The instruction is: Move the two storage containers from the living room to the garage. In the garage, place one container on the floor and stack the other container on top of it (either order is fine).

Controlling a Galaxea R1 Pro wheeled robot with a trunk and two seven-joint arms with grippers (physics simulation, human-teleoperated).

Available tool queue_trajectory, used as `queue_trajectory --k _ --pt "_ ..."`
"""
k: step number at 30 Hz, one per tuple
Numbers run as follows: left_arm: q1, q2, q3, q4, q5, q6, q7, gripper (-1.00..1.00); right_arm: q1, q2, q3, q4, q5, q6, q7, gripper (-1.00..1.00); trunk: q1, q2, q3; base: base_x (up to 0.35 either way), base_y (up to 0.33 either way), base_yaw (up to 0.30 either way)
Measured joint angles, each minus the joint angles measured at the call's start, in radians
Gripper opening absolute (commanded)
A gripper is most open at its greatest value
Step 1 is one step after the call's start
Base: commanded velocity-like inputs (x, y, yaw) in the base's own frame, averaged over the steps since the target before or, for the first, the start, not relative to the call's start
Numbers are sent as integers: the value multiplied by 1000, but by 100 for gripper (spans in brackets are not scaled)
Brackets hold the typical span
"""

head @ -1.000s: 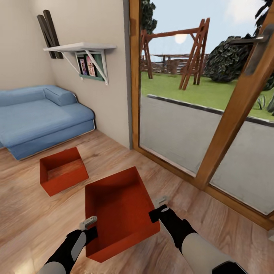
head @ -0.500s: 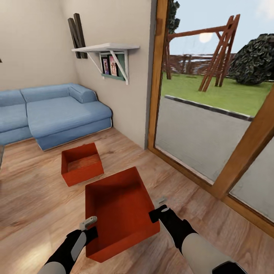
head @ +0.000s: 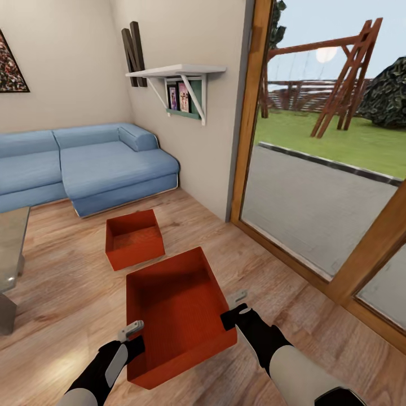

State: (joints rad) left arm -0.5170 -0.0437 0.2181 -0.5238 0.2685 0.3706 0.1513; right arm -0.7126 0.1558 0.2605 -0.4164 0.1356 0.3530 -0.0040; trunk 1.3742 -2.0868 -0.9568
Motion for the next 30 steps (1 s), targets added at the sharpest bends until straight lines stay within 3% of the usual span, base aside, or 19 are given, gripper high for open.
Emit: queue_trajectory --k 6,30 --pt "-1 0 0 0 -1 0 0 -100 0 1 -1 -1 -1 0 -2 -100 0 0 0 0 0 68" --pt "-1 0 -1 0 -1 0 0 -100 0 1 -2 0 -1 0 -3 -100 0 0 0 0 0 286"
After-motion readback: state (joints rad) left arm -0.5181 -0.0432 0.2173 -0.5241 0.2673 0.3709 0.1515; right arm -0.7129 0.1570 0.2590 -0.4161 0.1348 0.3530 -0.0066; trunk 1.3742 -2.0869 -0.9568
